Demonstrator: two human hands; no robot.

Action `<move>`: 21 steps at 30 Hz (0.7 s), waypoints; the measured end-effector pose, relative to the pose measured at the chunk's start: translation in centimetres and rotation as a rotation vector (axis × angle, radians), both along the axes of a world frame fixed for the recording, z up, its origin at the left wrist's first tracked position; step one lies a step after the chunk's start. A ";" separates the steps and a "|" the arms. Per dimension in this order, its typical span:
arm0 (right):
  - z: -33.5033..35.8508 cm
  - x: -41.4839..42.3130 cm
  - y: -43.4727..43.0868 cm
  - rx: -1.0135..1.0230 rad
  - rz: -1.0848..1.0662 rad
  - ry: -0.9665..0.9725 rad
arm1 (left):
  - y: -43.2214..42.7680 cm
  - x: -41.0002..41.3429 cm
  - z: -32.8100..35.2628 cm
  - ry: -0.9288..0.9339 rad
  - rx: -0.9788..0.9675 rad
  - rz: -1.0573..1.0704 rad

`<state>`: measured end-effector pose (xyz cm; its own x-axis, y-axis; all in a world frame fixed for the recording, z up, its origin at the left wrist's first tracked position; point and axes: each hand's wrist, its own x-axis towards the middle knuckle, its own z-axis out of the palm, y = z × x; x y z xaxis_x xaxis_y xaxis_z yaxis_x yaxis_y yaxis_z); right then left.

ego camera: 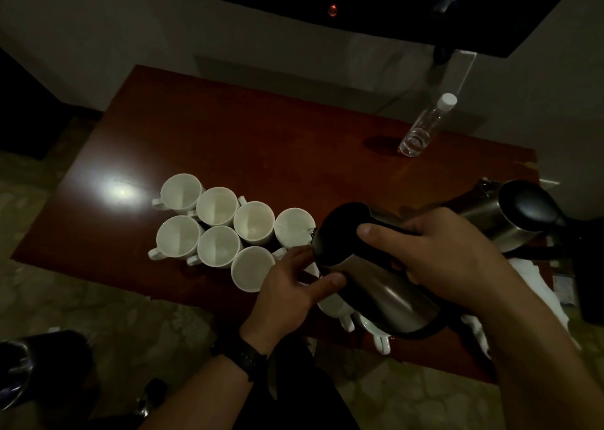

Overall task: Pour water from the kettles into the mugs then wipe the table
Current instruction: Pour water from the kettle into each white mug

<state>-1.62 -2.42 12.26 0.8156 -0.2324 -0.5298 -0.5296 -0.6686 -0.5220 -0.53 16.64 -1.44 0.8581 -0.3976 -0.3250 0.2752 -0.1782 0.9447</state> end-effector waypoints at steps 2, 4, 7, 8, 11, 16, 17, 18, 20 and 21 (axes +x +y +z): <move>0.0 0.0 0.1 0.000 0.003 -0.004 | 0.1 0.0 0.0 0.001 -0.001 0.006; 0.1 0.0 0.2 0.003 0.009 -0.007 | 0.3 0.0 -0.1 0.019 -0.001 0.015; 0.1 0.0 0.3 -0.003 0.004 -0.003 | 0.4 -0.1 -0.3 0.058 0.001 -0.003; 0.1 0.0 0.3 -0.005 0.000 0.001 | 0.4 -0.1 -0.2 0.066 -0.003 -0.008; 0.1 -0.1 0.3 -0.016 -0.009 0.002 | 0.3 -0.1 -0.2 0.060 0.002 -0.004; 0.0 -0.2 0.2 -0.002 -0.027 -0.004 | 0.3 0.0 -0.3 0.049 0.019 -0.017; 0.1 -0.2 0.2 0.002 -0.030 -0.002 | 0.3 0.1 -0.2 0.046 0.025 -0.019; 0.1 -0.2 0.2 0.005 -0.034 -0.001 | 0.3 0.1 -0.2 0.045 0.028 -0.021; 0.1 -0.3 0.2 0.013 -0.042 0.002 | 0.3 0.1 -0.3 0.052 0.030 -0.025; 0.1 -0.3 0.2 0.015 -0.044 0.005 | 0.2 0.2 -0.3 0.059 0.026 -0.023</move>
